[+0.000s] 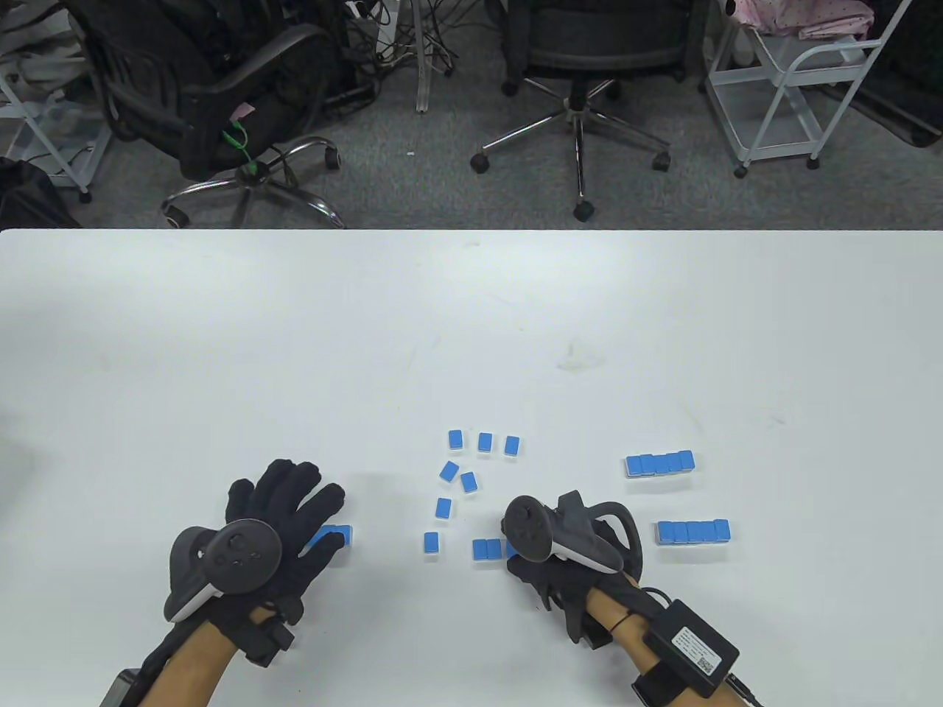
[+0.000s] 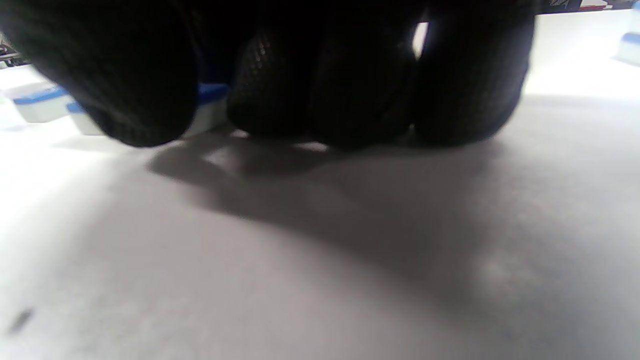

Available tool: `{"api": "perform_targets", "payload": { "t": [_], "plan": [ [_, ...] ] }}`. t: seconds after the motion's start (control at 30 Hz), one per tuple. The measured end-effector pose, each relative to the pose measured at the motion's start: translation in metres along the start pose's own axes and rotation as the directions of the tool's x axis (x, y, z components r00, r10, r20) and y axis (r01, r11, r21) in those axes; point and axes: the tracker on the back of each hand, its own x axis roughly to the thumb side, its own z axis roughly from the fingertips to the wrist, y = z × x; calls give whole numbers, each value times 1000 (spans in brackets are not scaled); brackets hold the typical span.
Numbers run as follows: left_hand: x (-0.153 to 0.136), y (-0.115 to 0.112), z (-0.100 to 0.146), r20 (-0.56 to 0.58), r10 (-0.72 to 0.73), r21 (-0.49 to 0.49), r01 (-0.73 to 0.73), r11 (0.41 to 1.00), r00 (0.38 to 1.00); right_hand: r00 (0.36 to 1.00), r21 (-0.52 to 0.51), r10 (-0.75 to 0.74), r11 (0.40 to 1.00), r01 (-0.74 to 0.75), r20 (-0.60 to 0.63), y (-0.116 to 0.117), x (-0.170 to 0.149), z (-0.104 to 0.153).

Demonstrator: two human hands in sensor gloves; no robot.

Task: Build mahjong tile wall

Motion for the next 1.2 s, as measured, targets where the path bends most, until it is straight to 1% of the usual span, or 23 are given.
{"api": "perform_targets", "payload": {
  "t": [0.47,0.73,0.77,0.83,0.87,0.93,0.97,1.0,1.03,1.1,1.17,1.2],
  "plan": [
    [-1,-2,-1,-7,6,-17,-6,1000,1000,1000,-18,6,1000,-5,20,2,3,0],
    [-1,-2,1,-4,3,-16,-3,1000,1000,1000,6,11,1000,-11,17,1,4,1],
    [-1,-2,2,-3,3,-15,-3,1000,1000,1000,2,7,1000,-7,12,0,3,2],
    [-1,0,3,-2,2,-6,-2,1000,1000,999,-42,33,999,-32,7,-5,4,6],
    [-1,0,4,-2,0,-2,0,1000,1000,998,-88,57,995,-56,8,-10,6,9],
    [-1,1,4,-1,-1,4,1,1000,1000,998,-207,65,977,-58,25,-20,13,15],
    [-1,2,4,-1,-2,7,2,1000,1000,997,-277,63,960,-46,54,-25,20,18],
    [-1,2,4,0,-2,8,2,1000,1000,995,-315,67,948,-39,79,-29,29,19],
    [-1,2,3,0,-2,10,2,1000,1000,990,-334,86,942,-45,109,-31,39,19],
    [-1,2,3,-1,0,11,0,1000,1000,975,-330,164,938,-107,149,-31,62,18],
    [-1,2,3,-4,2,13,-2,1000,1000,936,-301,309,921,-249,169,-25,92,11],
    [-1,2,3,-4,2,14,-2,1000,1000,920,-289,354,910,-297,167,-21,102,7]
  ]
}}
